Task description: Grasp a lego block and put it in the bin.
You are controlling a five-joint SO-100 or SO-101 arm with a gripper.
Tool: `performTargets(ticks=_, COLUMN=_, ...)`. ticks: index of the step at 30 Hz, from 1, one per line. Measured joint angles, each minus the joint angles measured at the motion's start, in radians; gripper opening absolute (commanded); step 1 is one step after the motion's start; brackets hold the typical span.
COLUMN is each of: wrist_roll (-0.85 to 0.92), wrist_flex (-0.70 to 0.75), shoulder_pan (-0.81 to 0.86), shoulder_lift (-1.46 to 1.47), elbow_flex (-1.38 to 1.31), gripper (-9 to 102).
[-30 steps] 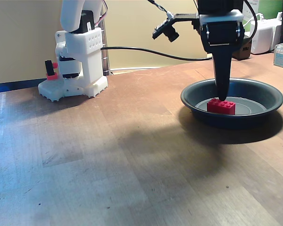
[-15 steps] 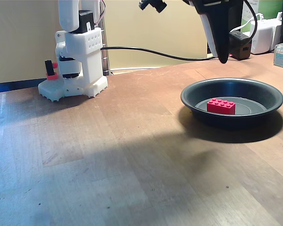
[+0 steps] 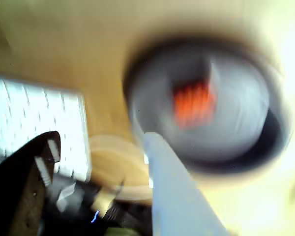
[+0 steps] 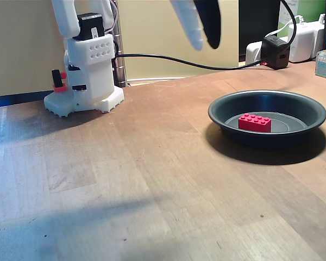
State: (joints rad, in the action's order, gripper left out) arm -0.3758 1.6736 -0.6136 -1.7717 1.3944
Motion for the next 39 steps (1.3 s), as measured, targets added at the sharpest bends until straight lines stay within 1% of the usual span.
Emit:
performTargets(ticks=4, wrist_roll=0.172, wrist_flex=-0.005, shoulder_pan=0.121, shoulder_lift=-0.126, elbow_flex=0.141, gripper=16)
performTargets(ticks=6, wrist_roll=0.256, wrist_flex=-0.034, shoulder_pan=0.19, shoulder_lift=-0.195, elbow_flex=0.218, gripper=16)
performTargets(ticks=10, wrist_roll=0.39, wrist_flex=-0.135, shoulder_pan=0.308, shoulder_lift=-0.345, elbow_flex=0.416, gripper=16)
performTargets(ticks=13, wrist_roll=0.446, wrist_flex=-0.235, shoulder_pan=0.37, shoulder_lift=-0.457, elbow_flex=0.58, gripper=15)
performTargets(ticks=22, wrist_roll=0.471, wrist_flex=-0.554, shoulder_pan=0.509, shoulder_lift=-0.664, elbow_flex=1.023, gripper=15)
performTargets(ticks=25, wrist_roll=0.471, wrist_flex=-0.637, shoulder_pan=0.517, shoulder_lift=-0.709, elbow_flex=1.126, gripper=15)
performTargets(ticks=31, wrist_roll=0.471, wrist_flex=-0.765, shoulder_pan=0.546, shoulder_lift=-0.779, elbow_flex=1.296, gripper=15)
performTargets(ticks=36, wrist_roll=0.471, wrist_flex=-0.834, shoulder_pan=0.588, shoulder_lift=-0.841, elbow_flex=1.408, gripper=15)
performTargets(ticks=39, wrist_roll=0.471, wrist_flex=-0.868, shoulder_pan=0.584, shoulder_lift=-0.877, elbow_flex=1.476, gripper=15)
